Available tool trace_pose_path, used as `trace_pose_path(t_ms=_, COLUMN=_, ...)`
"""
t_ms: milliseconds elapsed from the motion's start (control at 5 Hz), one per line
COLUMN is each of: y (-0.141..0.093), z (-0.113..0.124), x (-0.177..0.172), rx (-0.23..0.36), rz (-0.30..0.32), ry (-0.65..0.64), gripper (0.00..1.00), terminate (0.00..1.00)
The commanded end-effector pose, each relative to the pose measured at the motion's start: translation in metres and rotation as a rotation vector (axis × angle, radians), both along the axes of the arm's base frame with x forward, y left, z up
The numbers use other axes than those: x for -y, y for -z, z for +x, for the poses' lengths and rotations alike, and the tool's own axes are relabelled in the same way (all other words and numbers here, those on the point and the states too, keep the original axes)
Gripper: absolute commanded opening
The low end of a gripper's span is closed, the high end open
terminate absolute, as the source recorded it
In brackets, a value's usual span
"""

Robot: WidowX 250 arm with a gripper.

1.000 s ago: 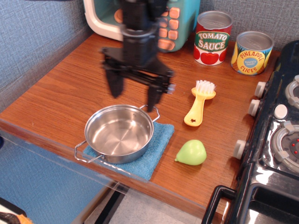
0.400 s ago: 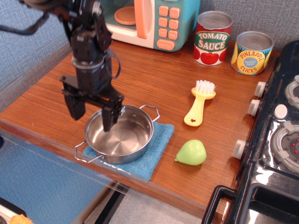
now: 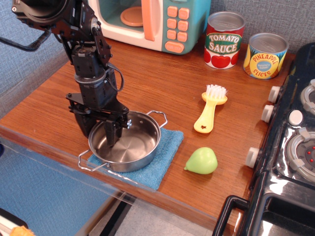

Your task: Move the pot and drop below microwave

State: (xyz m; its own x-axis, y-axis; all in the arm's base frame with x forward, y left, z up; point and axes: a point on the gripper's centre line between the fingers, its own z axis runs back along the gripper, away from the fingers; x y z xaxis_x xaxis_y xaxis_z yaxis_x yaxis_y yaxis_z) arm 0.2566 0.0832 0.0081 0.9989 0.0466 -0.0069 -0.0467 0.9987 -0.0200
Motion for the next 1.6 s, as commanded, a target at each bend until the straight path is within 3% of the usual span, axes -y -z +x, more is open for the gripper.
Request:
trace_pose_path(t_ms=0, y=-0.004, z=-0.001, x=-0.001, rx=0.023, rz=0.005, ry=0.002, gripper=0.0, terminate=0.0)
trace_pose_path(t_ms=200, y=-0.017, z=-0.002, x=0.008, rx=0.051, rz=0.007, ry=0.018, gripper=0.0, terminate=0.0)
trace_pose_path(t_ms=400, y=-0.057, z=0.0, x=0.028, rx=0.092, rz=-0.036, ry=0.046, gripper=0.0, terminate=0.0)
trace_pose_path(t_ms=600, y=-0.092, z=0.02, x=0.026, rx=0.131, rz=-0.079, ry=-0.031, gripper=0.0, terminate=0.0)
trace_pose_path(t_ms=800, y=-0.095, z=0.051, x=-0.009, rx=0.146, rz=-0.08, ry=-0.145, gripper=0.0, terminate=0.0)
trace_pose_path(t_ms=1200, y=-0.067, z=0.087, x=-0.092, rx=0.139, rz=-0.003, ry=-0.307, gripper=0.0, terminate=0.0)
trace_pose_path(t_ms=1400, y=-0.052, z=0.099, x=-0.109, rx=0.135, rz=0.021, ry=-0.345, gripper=0.0, terminate=0.0)
